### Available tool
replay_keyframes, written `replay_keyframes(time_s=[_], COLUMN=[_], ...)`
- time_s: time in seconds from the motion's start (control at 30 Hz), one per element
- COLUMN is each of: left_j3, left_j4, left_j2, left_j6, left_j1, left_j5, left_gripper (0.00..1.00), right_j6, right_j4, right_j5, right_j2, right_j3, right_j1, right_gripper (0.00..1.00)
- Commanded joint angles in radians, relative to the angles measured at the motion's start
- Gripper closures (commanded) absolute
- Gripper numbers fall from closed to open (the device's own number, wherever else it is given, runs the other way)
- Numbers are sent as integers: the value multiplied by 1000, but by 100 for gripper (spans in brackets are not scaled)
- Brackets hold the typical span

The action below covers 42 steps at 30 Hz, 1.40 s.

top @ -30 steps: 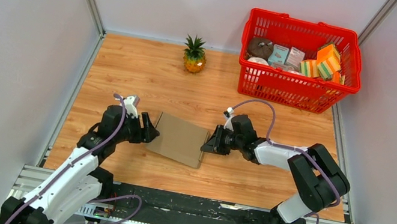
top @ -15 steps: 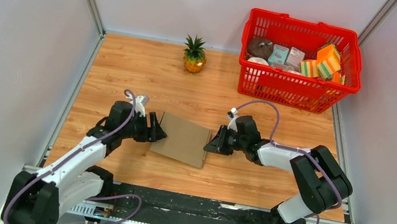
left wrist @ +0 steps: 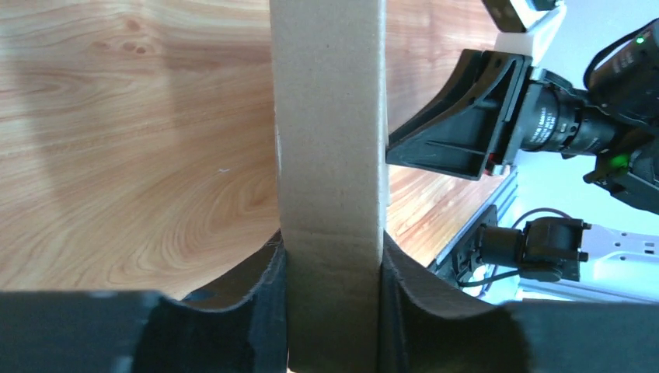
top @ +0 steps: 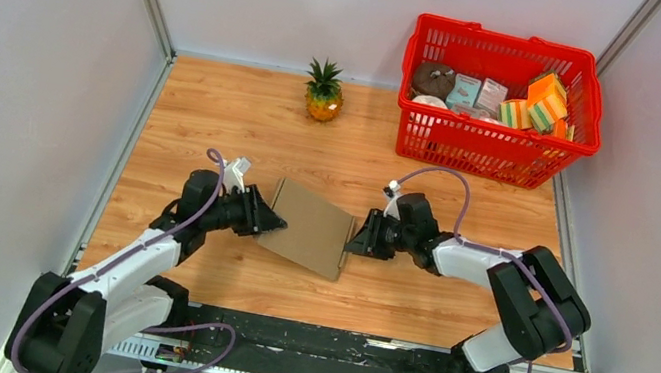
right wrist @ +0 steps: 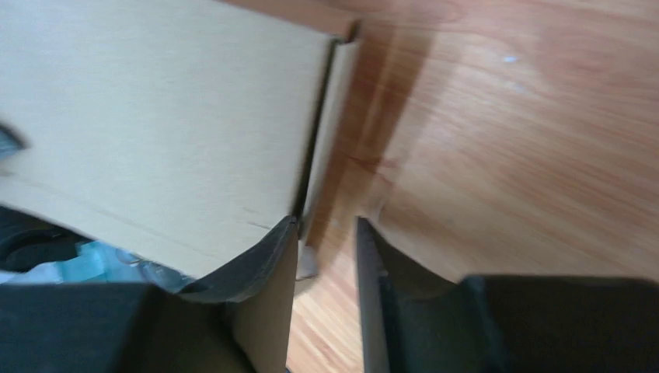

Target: Fold the paper box

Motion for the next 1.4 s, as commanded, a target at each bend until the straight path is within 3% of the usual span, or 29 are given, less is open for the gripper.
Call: replay_keyframes(time_s=[0.0,0.07,0.1,0.23,0.3,0.37,0.47,0.6,0.77,0.87,1.0,1.2,1.37], left_j3=[48,56,59,24,8,-1,-12,-62,-111,-143,-156,-151,-151], left_j4=[-83,-158,-174,-174,-174,-169,-166,-126,-99,-62,-34,-23,-14], left_j2=[-63,-80,-98,-156,-185,-199,-224,-279,-340,-368,-396,-405,-403], left_j6=[9,17,14,-70,-103,-144,-210,-321,-421,-483,-540,-562,-569], left_j1=[5,5,5,5,5,5,5,5,9,12,14,18,23], left_j5=[-25,-45,-52,-75,-79,-67,-47,-23,-33,-18,1,22,31], left_gripper=[67,72,73,71,71,70,70,70,70,70,69,64,52], right_j6=[-108,-131,-162,-289,-367,-470,-583,-688,-815,-795,-809,-852,-912], right_j4=[-228,-336,-366,-492,-502,-489,-454,-397,-318,-328,-310,-192,-98], right_j5=[170,231,294,539,694,777,1033,1286,1420,1512,1568,1597,1632], right_j2=[-86,-170,-196,-316,-329,-304,-220,-76,87,150,191,116,98], right_j3=[45,95,114,215,242,279,327,393,447,482,480,385,338], right_j1=[11,45,59,210,371,530,708,853,939,942,944,958,959], right_gripper=[51,40,29,11,5,4,3,0,2,4,16,32,49])
